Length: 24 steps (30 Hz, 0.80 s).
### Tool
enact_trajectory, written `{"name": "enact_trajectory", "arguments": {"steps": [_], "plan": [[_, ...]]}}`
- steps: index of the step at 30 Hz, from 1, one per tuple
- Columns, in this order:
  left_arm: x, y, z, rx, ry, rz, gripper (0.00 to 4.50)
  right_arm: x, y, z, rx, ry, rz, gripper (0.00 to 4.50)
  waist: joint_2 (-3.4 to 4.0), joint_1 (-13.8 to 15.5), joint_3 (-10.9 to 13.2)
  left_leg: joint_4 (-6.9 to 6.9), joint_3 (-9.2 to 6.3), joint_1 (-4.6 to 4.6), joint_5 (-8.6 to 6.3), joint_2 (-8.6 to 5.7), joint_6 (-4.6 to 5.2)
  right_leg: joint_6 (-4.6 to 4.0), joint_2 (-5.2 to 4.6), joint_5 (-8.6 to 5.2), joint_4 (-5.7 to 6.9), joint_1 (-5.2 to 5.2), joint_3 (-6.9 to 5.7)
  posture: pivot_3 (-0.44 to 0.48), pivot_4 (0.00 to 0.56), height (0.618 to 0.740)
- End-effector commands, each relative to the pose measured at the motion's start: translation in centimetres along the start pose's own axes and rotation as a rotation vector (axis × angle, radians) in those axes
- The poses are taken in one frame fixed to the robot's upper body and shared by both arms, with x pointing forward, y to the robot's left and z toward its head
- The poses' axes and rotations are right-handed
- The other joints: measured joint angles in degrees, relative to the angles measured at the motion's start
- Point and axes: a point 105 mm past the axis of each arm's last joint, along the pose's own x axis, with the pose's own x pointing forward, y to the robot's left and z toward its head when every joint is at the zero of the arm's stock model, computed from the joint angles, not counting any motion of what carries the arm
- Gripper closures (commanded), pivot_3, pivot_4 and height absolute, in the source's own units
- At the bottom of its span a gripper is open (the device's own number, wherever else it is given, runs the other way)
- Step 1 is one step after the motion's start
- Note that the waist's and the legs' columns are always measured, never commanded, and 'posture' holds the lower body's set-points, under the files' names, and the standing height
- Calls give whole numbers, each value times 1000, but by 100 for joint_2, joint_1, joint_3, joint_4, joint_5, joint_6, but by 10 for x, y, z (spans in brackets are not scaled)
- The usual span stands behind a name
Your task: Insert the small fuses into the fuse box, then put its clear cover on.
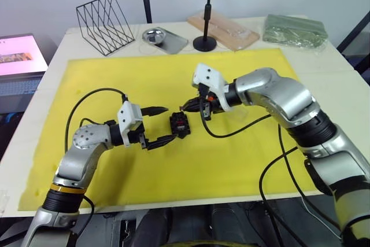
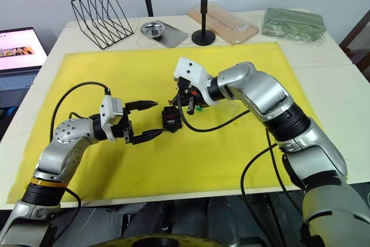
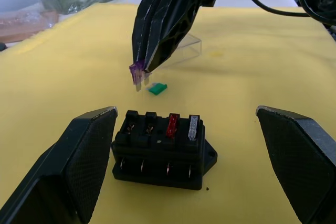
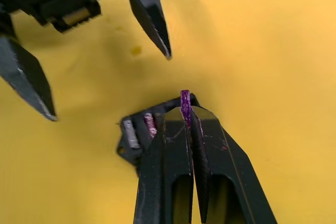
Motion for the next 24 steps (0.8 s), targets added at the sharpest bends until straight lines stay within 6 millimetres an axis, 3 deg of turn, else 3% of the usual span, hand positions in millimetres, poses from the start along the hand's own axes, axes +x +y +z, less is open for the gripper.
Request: {"name": "enact_trajectory", "arguments": {"steps": [1, 5, 14, 24], "plan": [[2, 0, 8, 27, -9, 2, 0, 2, 1, 13, -87, -16, 20, 4471, 0, -1, 0, 0, 0, 0, 0, 0, 0, 0, 0, 0, 0, 0, 0, 0, 150, 740], [-1, 8, 6, 0, -3, 46, 0, 9, 2, 10, -109, 0, 40, 4471, 0, -2, 0, 0, -1, 2, 0, 0, 0, 0, 0, 0, 1, 1, 0, 0, 150, 740], [-2, 6, 3, -12, 6, 33, 0, 19, 3, 8, -150, 9, 64, 4471, 0, -2, 0, -1, -2, 2, 0, -1, -2, -1, 0, 0, 4, -1, 0, 0, 150, 740], [-9, 10, -6, -48, 28, 61, 0, 18, 3, -2, -197, 44, 71, 4471, 1, -3, 0, -1, -2, 2, 0, -2, -4, -1, 0, 0, 5, -1, 0, 0, 150, 740]]}}
